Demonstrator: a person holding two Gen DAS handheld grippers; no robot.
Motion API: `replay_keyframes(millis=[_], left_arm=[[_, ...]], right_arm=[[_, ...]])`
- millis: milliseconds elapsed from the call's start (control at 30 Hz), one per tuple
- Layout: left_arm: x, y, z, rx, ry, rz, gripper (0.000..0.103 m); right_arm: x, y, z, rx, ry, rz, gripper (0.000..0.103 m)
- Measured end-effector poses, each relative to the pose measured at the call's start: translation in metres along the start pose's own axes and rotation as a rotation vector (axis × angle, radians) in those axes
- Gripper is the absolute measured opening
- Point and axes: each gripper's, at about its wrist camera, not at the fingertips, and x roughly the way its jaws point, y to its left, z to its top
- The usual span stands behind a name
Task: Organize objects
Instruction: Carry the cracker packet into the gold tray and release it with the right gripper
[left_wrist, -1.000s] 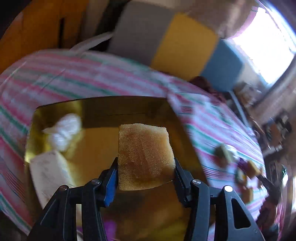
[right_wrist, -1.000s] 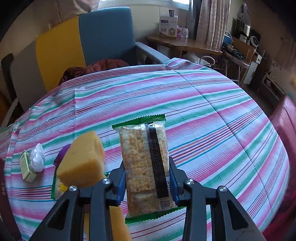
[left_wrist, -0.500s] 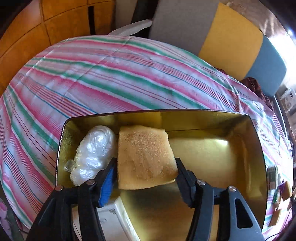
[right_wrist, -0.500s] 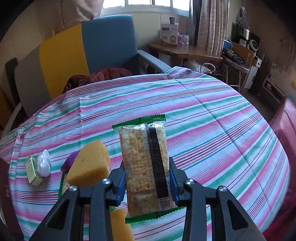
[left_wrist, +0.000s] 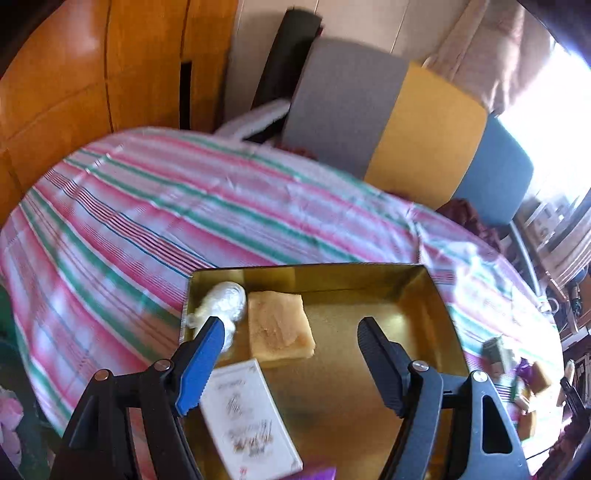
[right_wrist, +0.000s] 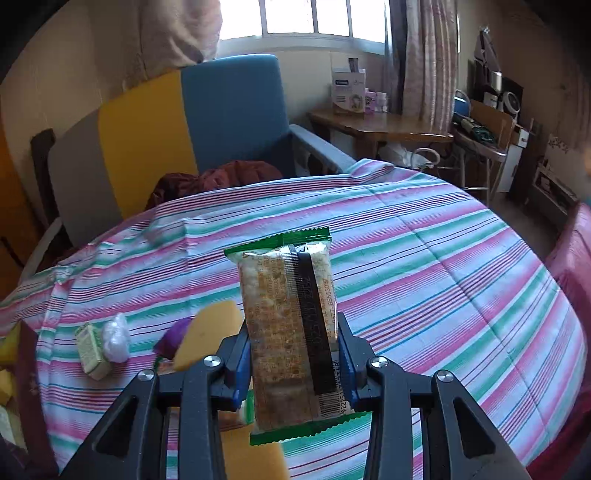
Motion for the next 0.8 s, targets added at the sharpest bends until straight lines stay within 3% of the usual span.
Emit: replay_keyframes(millis=[167, 333, 500, 667, 800], left_arm=[[-0.036, 0.01, -0.019, 0.009, -0.064, -0.019, 0.074], [-0.056, 0.026, -0.042, -0.024, -0.092, -0.018, 0.071], [-0.06, 0.04, -0.059, -0.044, -0.08, -0.034, 0.068], [-0.063, 0.05, -0.074, -0.062, -0.085, -0.043, 0.068], [-0.064, 0.058, -0.08, -0.086, -0.084, -0.068, 0.068]], right_arm=[[-0.016, 0.033, 0.0, -0.1, 0.004, 0.053, 0.039], [-0.033, 0.088, -0.008, -0.201, 0.062, 0.194, 0.039], [-0.056, 0.185, -0.025, -0.336, 0.112, 0.387, 0.039], [-0.076, 0.306, -0.072, -0.521, 0.206, 0.569, 0.039], [-0.07, 0.378, -0.114, -0.634, 0.298, 0.609, 0.039]])
